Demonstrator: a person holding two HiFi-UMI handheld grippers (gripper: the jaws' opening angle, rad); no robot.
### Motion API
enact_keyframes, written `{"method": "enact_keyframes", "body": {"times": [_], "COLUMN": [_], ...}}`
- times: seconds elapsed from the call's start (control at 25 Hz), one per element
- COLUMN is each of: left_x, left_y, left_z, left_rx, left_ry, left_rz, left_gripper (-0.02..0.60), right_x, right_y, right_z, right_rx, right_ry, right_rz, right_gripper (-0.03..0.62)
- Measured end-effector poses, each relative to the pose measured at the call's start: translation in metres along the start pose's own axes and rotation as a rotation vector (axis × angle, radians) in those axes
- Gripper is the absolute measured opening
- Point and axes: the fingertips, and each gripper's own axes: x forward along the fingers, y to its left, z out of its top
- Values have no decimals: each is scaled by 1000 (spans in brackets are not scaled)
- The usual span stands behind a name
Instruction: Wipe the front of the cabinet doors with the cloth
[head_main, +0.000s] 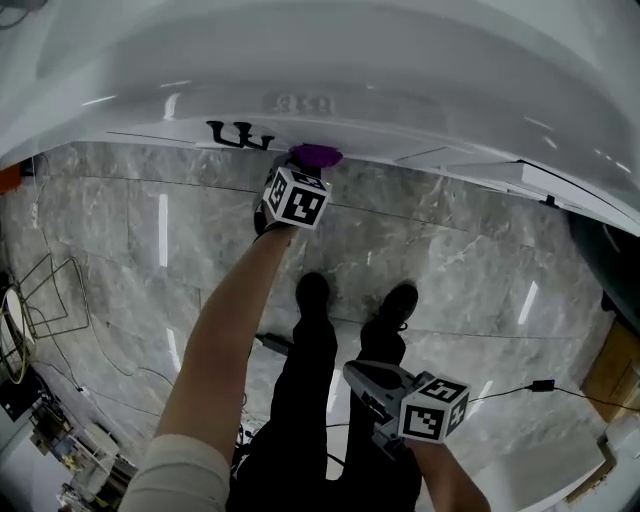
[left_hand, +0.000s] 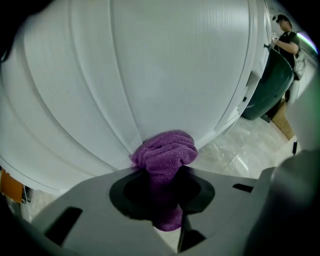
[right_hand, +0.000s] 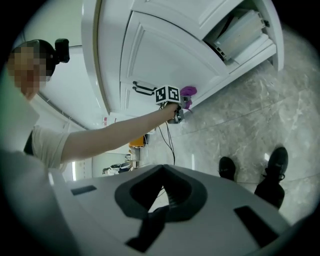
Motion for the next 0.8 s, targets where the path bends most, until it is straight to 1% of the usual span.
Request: {"method": "enact_keyframes", "body": {"times": [0.08,0.16,0.24,0.28,0.32,0.4,0.52,0.6,0.64,0.72,0.8], "left_x": [16,21,7,-10,-32,-92,-192,-239,-255,-271,-273], "left_y": [4,5,-5,-15,-25,-51,-80,-89,-91,-87,-82], "left_z": [-18,-25,-18,-11,0,36,100,135,148,171,187], "left_rx": [38,59,76,86,93,83,31,-13,-26,-32,-41], "left_ry": [48,77,67,45,6,-110,-307,-407,-446,-513,-544], "left_rz": [16,25,8,-7,-25,-66,-102,-107,-101,-60,-27], "left_gripper": [106,106,104,104,104,104,106,106,107,107,107], "right_x": [-1,-4,-10,-13,-16,-23,-28,-29,-29,-28,-28], "right_y": [-9,-15,-13,-8,-1,13,29,36,38,43,47], "right_z": [2,11,18,19,20,20,20,19,18,16,16], "right_rx": [-7,-23,-26,-24,-22,-24,-27,-31,-35,-46,-58], "right_ry": [7,-1,-19,-26,-31,-38,-41,-33,-27,-15,-8], "right_rz": [-12,-20,-21,-16,-9,1,15,17,16,14,9], "right_gripper": [9,9,9,9,9,9,9,9,9,9,9]}}
